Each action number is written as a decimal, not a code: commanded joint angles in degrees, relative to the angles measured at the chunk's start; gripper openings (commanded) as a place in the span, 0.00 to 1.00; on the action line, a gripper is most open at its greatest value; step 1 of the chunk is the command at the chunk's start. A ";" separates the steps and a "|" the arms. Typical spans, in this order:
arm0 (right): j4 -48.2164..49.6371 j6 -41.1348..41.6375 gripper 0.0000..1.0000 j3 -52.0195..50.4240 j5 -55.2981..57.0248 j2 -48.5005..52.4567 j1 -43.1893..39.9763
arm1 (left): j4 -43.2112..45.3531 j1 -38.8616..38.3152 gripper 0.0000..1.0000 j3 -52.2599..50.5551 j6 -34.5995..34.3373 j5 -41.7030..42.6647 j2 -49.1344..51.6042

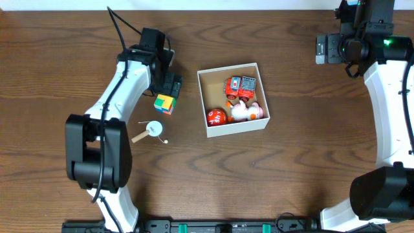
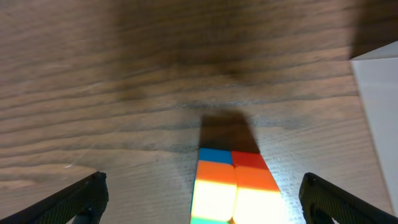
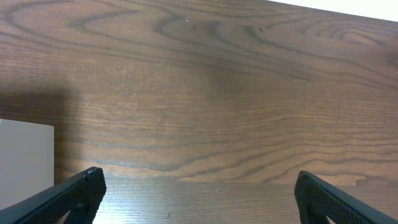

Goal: Pack container
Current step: 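Reach the left gripper toward the Rubik's cube, then lower the left gripper onto the Rubik's cube and grasp it, then carry the cube with the left gripper over the white box, then lower the cube into the box, open left gripper, withdraw, then move the left gripper to the paddle-ball toy's wooden handle and grasp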

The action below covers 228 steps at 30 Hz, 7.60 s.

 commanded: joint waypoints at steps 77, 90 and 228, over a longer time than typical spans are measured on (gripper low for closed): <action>0.11 1.01 0.99 0.46 0.31 -0.02 -0.11 | -1.51 -0.22 0.48 -2.73 3.65 4.59 4.66; 0.11 1.01 0.99 0.46 0.31 -0.02 -0.11 | -1.64 -0.46 0.43 -2.03 0.11 3.98 -10.91; 0.11 1.01 0.99 0.46 0.31 -0.02 -7.28 | -30.34 9.42 0.96 -3.32 25.38 7.02 -8.35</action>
